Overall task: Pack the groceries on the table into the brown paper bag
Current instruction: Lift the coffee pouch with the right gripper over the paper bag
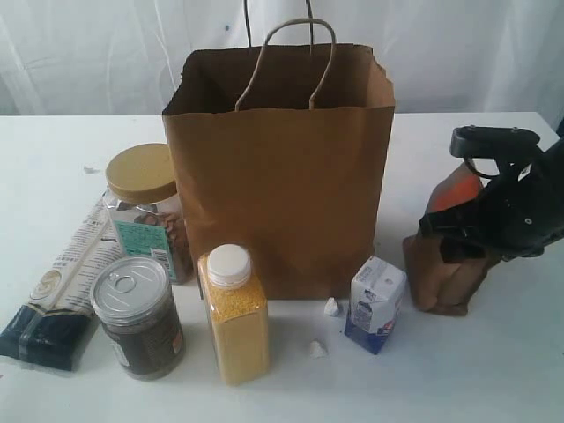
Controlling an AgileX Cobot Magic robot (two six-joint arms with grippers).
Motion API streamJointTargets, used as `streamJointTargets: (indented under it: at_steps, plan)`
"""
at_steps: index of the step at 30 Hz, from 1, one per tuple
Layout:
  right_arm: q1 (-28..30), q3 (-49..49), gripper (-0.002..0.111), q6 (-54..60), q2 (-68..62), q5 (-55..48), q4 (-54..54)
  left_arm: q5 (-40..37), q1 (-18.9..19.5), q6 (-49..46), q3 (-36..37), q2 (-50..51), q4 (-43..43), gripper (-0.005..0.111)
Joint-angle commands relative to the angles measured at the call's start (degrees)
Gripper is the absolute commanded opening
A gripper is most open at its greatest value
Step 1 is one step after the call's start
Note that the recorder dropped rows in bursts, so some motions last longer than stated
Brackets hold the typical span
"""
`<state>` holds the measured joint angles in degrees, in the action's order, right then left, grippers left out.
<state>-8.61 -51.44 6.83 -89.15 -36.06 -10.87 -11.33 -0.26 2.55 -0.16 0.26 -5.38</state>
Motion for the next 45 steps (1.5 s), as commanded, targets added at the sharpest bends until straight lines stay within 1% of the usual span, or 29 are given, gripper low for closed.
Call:
streamJointTargets:
  at_steps: [1,5,10,18,22,26,29,32,35,39,43,45]
  plan:
    - [0.0,0.1,0.000,-1.3,1.6,-2.6,5.7,0.2,0.2,0.2,0.2,-0.3,0.1,0.000]
    - [0.0,0.1,0.000,-3.2,6.4,-0.7,7.9,0.2,0.2,0.2,0.2,-0.3,0.1,0.000]
    - [0.0,0.1,0.000,-3.2,16.7,0.8,7.9,0.2,0.2,0.2,0.2,-0.3,0.1,0.000]
    - [0.0,0.2,0.000,-3.0,31.7,-0.7,7.8,0.2,0.2,0.2,0.2,-0.3,0.1,0.000]
    - [0.0,1.8,0.000,-5.3,35.5,-3.7,7.8,0.2,0.2,0.2,0.2,-0.3,0.1,0.000]
    - [0.0,7.5,0.000,-10.8,38.0,-2.1,5.3,0.2,0.2,0.2,0.2,-0.3,0.1,0.000]
    - [0.0,10.2,0.000,-10.5,39.8,0.4,1.4,0.2,0.2,0.2,0.2,-0.3,0.1,0.000]
    - [0.0,9.9,0.000,-9.4,42.0,1.2,0.2,0.2,0.2,0.2,0.2,-0.3,0.1,0.000]
    - [0.0,6.6,0.000,-5.9,43.9,2.2,0.2,0.2,0.2,0.2,0.2,-0.3,0.1,0.000]
    - [0.0,-2.6,0.000,-4.7,42.6,0.5,0.2,0.2,0.2,0.2,0.2,-0.3,0.1,0.000]
    - [0.0,-12.8,0.000,-4.0,36.0,0.3,0.2,0.2,0.2,0.2,0.2,-0.3,0.1,0.000]
    - [0.0,-18.0,0.000,-3.4,31.6,-0.8,-2.2,0.2,0.2,0.2,0.2,-0.3,0.1,0.000]
